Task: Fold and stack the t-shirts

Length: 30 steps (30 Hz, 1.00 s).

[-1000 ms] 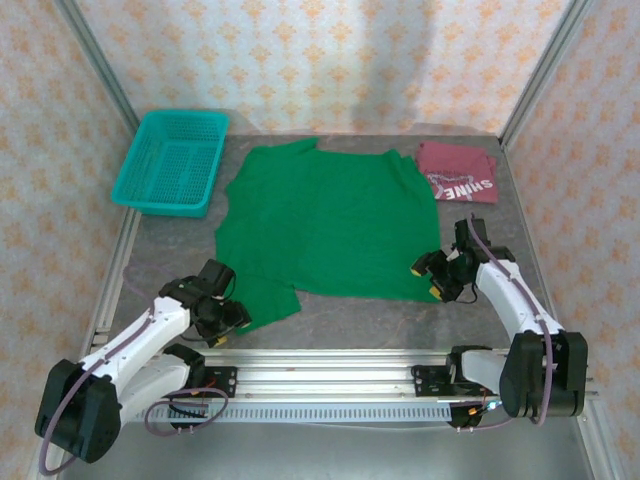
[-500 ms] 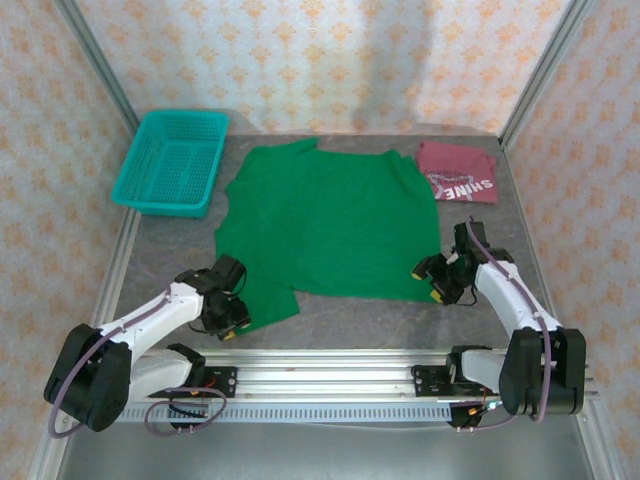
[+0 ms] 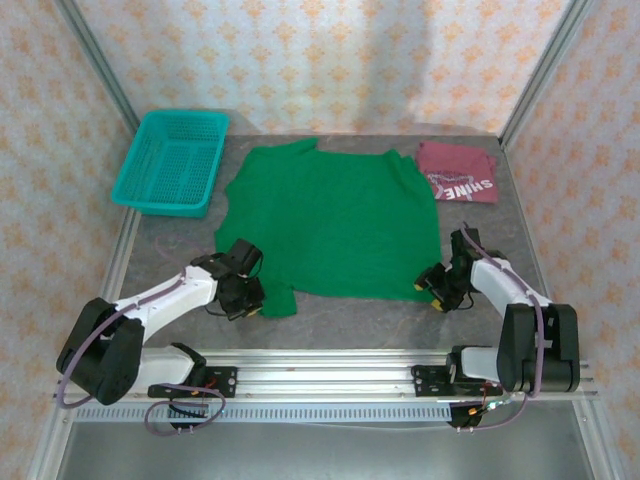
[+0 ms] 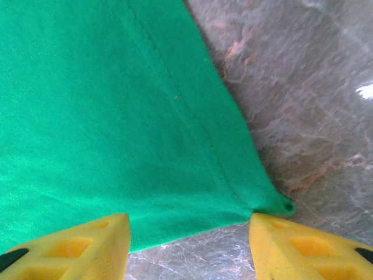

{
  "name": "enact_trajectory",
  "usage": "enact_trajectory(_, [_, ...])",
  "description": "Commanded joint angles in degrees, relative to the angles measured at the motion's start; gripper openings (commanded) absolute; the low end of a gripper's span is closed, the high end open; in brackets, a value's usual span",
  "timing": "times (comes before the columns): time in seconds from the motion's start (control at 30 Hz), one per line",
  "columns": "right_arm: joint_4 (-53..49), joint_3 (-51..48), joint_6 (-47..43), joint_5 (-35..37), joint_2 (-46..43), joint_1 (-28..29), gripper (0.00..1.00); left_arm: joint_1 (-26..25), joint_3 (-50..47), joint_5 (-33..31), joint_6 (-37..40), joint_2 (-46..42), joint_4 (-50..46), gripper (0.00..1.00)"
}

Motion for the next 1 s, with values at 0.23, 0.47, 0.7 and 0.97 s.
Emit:
enact_trajectory(0.23, [-5.05, 1.21, 0.09, 4.88, -3.35, -1.64, 0.55, -0.48, 0.56, -2.76, -1.4, -9.3, -4.07, 0.0])
enact_trajectory(0.47, [0.59, 0.51, 2.22, 3.72, 1.42, -1.61, 0.47, -0.47, 2.61, -3.79, -0.4, -11.14, -6.79, 0.0])
enact_trajectory(0.7, [3.21, 1.68, 2.57, 6.82, 7.42, -1.62, 0.2, -0.48, 3.47, -5.89, -0.5, -15.04, -10.16, 0.0])
enact_trajectory(0.97, [-3.5, 2.68, 3.29, 9.23, -1.48, -1.73, 0.0, -0.49, 3.77, -9.3, -2.53, -25.01, -17.54, 0.0])
